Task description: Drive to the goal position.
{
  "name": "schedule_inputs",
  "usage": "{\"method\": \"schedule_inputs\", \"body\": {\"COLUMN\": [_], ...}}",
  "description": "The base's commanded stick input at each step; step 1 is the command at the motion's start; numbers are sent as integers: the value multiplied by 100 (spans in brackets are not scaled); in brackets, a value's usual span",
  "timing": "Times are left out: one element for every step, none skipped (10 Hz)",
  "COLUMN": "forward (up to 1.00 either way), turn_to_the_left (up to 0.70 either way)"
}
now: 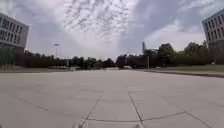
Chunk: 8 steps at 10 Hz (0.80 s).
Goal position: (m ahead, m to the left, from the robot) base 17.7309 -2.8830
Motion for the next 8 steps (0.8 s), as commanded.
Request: {"method": "schedule_inputs", "body": {"forward": [70, 70, 70, 70, 70, 70, 70, 70], "turn_to_the_left": [0, 0, 0, 0, 0, 0, 0, 0]}}
